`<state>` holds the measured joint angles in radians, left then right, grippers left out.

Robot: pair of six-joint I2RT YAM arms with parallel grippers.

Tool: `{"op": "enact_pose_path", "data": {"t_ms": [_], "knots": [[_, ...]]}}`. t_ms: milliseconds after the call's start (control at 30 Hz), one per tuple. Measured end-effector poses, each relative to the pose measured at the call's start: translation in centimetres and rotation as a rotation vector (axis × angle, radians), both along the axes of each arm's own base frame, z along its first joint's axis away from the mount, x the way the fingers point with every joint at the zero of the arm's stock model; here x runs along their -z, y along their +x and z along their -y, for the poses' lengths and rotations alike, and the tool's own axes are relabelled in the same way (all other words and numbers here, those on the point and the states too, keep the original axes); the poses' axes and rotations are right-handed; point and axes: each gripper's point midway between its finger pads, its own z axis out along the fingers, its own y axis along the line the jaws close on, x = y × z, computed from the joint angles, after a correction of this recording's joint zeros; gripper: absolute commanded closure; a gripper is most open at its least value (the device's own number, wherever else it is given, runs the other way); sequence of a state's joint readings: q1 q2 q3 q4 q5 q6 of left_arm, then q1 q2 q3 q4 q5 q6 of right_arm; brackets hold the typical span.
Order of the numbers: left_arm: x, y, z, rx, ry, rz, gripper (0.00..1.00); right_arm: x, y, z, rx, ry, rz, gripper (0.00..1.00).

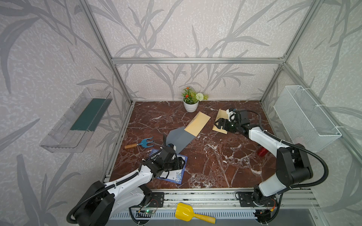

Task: Fold the letter paper in half and place it into the envelope
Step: Move the letter paper to the center of the board.

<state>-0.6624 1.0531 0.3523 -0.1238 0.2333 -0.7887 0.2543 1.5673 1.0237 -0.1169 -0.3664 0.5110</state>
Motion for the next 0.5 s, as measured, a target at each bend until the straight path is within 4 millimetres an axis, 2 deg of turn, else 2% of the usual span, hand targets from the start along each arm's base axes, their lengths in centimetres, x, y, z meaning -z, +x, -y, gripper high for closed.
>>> {"op": "enact_pose_path", "data": {"t_ms": [100, 267, 500], "knots": [[0.6, -0.1, 1.0, 0.016, -0.007, -0.012, 0.32, -1.0, -0.5, 0.3, 0.012, 0.005, 0.024, 0.09], [0.5, 1.1, 3.2, 0.028, -0.050, 0.015, 0.32, -2.6, -0.7, 0.7, 0.032, 0.008, 0.062, 0.09], [0.3, 3.2, 6.8, 0.067, -0.095, 0.036, 0.32, -2.2, -1.8, 1.7, 0.057, -0.003, 0.048, 0.09]]}}
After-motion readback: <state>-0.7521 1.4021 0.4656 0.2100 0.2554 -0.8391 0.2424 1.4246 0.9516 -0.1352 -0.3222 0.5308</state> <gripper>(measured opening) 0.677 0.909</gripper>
